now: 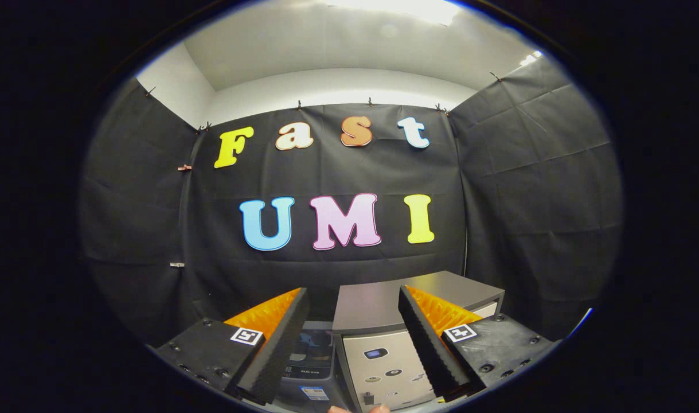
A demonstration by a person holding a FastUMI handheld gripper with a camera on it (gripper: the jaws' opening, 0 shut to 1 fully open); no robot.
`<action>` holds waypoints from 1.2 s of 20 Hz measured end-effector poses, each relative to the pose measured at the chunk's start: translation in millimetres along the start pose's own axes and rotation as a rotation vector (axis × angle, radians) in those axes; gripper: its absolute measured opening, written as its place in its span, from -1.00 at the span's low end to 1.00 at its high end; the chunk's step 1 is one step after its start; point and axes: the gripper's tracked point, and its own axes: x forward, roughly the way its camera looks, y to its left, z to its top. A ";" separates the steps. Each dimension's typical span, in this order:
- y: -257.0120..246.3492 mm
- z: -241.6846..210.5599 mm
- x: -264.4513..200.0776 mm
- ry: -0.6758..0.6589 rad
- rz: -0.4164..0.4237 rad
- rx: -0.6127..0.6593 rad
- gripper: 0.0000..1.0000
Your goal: Put the clothes into the washing machine and then close the washing machine lid.
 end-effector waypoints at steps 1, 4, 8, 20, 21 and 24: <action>1.2 0.0 0.2 -0.001 0.004 -0.003 0.98; 8.3 0.6 -1.3 -0.003 0.025 -0.003 0.97; 10.1 -0.9 -1.7 -0.003 0.029 -0.017 0.98; 10.9 -2.3 -2.7 -0.005 0.028 -0.020 0.98; 11.0 -3.2 -3.8 -0.004 0.029 -0.020 0.98; 12.9 -4.7 -3.1 0.001 0.032 -0.023 0.98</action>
